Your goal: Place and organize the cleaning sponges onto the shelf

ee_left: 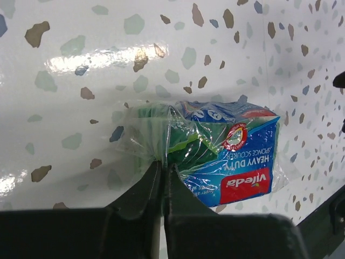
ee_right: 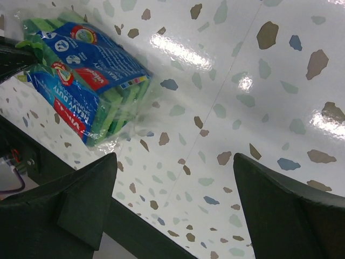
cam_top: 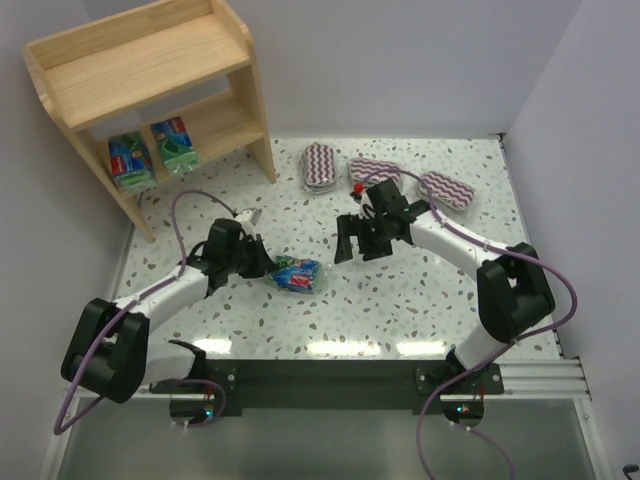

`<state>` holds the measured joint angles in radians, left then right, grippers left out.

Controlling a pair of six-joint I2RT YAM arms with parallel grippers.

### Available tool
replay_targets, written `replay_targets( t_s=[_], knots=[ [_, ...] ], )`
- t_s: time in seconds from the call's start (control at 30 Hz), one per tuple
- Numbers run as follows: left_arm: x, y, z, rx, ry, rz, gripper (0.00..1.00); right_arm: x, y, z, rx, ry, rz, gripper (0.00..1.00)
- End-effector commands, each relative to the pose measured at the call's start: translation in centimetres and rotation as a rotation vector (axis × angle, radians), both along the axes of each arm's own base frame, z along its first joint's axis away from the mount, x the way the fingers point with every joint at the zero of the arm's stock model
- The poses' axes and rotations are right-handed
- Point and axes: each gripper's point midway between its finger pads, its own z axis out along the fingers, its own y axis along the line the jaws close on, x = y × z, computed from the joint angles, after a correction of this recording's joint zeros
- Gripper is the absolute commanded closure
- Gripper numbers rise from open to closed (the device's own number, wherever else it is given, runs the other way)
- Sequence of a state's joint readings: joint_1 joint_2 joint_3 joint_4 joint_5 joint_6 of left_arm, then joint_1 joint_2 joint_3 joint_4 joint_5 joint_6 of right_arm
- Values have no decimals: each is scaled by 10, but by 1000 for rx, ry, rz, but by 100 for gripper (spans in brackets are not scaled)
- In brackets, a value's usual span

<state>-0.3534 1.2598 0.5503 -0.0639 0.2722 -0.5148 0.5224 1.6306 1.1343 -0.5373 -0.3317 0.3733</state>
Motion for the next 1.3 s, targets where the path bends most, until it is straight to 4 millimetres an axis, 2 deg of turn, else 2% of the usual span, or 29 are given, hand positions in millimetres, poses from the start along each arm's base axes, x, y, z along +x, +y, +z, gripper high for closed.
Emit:
replay_targets(
  t_s=[0.0,0.07,0.17,0.2,0.23,0.27,0.33,0.37,0.4,0.47,0.5,0.57,0.6,0.67,0.73,0.77,0.93,1.07,1.2,1.23,1.27],
  knots=[
    [-4,-6,-3,-26,1,-46,100,-1,0,15,30,-42,11,8],
    [-4,-8,3,-43,4,-42,100,-1,0,17,30,-48,11,8],
    [0,-7,23,-81,-20,21,100,-1,0,24,39,-57,8,8],
    [3,-7,41,-108,-67,48,100,-1,1,26,44,-60,6,8],
    [5,-6,51,-144,-70,100,100,-1,1,28,46,-63,5,8],
    [11,-2,71,-172,-133,153,100,-1,1,30,50,-67,3,8],
    [18,5,95,-251,-160,280,100,-2,1,31,54,-68,3,8],
    [26,17,105,-264,-187,386,100,-2,1,32,56,-69,2,8],
    [26,24,122,-312,-216,455,100,-1,1,32,56,-69,-2,8],
    [33,36,144,-419,-255,597,100,-2,1,35,58,-77,0,8],
    [35,41,163,-476,-302,634,100,-3,0,35,56,-76,1,8],
    [40,55,183,-582,-327,769,100,-3,-1,37,56,-79,-1,8],
    [44,59,199,-676,-341,822,100,-4,0,38,59,-82,3,8],
    [53,72,223,-757,-412,909,100,-4,-1,38,58,-82,-1,8],
    [61,85,236,-811,-426,1012,100,-4,-2,39,55,-85,0,8],
    [69,98,243,-801,-440,1104,100,-5,-3,40,56,-86,0,8],
    [96,124,271,-798,-471,1341,100,-7,-4,40,48,-87,9,8],
    [122,122,295,-825,-487,1394,100,-8,-6,42,44,-89,13,8],
    [139,126,295,-780,-459,1495,100,-8,-8,45,35,-101,24,8],
    [140,130,301,-770,-468,1522,100,-8,-8,47,35,-104,23,8],
    [146,130,294,-740,-467,1538,100,-8,-9,47,36,-102,24,8]
  ],
)
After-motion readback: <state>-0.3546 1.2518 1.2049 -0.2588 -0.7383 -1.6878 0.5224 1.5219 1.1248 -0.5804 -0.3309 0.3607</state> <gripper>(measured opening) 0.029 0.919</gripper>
